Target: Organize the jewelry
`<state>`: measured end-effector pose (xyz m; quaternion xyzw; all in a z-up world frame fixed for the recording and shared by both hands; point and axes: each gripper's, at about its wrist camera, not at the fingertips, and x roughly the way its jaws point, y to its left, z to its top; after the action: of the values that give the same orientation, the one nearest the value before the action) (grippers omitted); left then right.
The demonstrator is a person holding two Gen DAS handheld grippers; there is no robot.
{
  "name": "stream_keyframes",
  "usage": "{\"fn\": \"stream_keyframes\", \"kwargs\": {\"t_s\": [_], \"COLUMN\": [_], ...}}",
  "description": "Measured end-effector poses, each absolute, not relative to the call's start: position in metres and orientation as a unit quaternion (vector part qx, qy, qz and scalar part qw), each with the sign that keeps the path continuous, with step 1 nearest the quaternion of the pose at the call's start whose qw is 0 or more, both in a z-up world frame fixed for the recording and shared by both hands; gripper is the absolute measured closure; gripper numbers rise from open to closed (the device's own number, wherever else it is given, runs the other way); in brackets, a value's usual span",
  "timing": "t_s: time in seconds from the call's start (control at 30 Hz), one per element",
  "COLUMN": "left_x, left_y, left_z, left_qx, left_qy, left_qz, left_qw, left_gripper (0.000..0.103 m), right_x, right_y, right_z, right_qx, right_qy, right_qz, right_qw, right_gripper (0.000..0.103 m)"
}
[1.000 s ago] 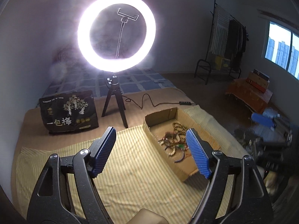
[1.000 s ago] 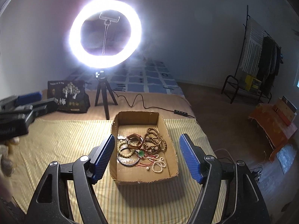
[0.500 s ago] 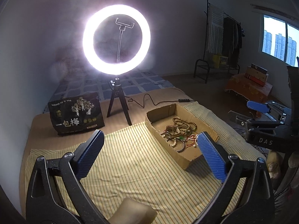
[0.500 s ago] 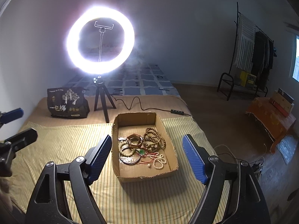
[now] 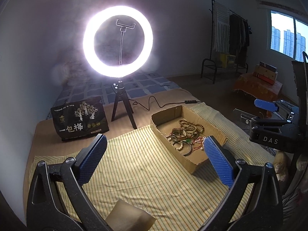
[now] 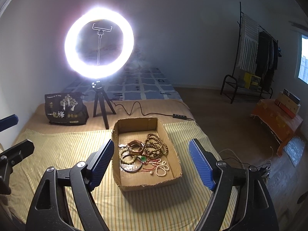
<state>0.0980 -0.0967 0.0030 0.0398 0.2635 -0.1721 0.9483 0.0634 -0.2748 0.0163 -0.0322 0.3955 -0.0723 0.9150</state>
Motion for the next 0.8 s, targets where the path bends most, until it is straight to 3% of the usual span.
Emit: {"fn": "stream_keyframes", "kwargs": {"t_s": [0.8], "left_x": [0.0976], "left_y": [-0.0978], "left_z": [0.0054], "left_qx": [0.040], "left_qy": [0.261], "left_qz": [-0.175], "left_qw": [0.949], "left_gripper": [0.000], "right_x": [0.0643], "right_y": [-0.2754], "right_z": [0.0170], "right_qx": [-0.037], "right_qy": [0.394], "right_qz": [-0.075], "right_qw": [0.915], "right_gripper": [0.023]}}
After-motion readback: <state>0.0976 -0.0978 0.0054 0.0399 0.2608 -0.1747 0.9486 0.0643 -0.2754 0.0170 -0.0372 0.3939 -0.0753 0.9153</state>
